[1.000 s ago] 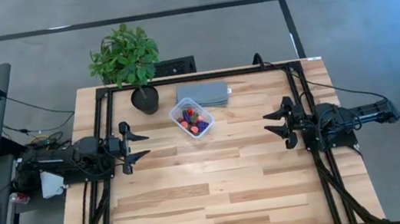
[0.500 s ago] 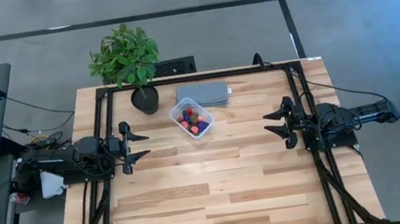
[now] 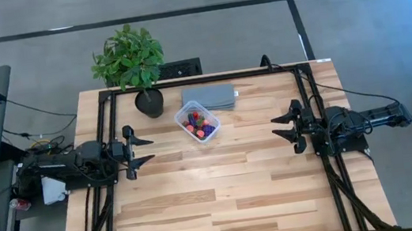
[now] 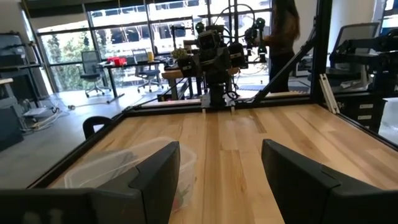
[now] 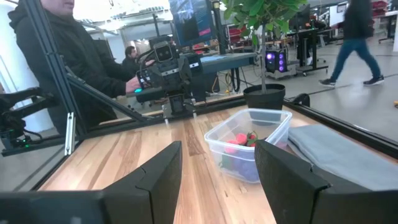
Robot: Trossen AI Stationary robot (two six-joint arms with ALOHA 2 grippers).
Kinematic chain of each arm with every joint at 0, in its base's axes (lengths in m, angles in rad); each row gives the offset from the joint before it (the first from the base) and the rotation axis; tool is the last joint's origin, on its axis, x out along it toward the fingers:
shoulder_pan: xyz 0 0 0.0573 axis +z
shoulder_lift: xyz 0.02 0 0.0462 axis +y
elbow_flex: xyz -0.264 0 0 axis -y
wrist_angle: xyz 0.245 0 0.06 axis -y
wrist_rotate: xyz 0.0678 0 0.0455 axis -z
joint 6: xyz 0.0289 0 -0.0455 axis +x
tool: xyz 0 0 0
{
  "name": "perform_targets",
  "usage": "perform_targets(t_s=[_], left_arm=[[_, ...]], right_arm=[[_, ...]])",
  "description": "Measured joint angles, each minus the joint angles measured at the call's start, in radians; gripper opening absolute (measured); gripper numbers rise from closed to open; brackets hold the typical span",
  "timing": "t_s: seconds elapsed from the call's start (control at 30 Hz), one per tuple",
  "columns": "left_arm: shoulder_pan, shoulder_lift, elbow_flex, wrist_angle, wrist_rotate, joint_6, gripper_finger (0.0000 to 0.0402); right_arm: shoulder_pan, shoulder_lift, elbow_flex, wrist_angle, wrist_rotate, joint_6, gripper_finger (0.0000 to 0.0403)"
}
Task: Pick and placing Produce into tupperware
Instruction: Return to Home Position
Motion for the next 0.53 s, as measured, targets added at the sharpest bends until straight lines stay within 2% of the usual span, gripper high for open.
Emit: perform_targets(t_s=[0.53], left_arm=[[0.000,0.000,0.000,0.000,0.000,0.003,0.0219]], right_arm=[[0.000,0.000,0.000,0.000,0.000,0.000,0.0225]])
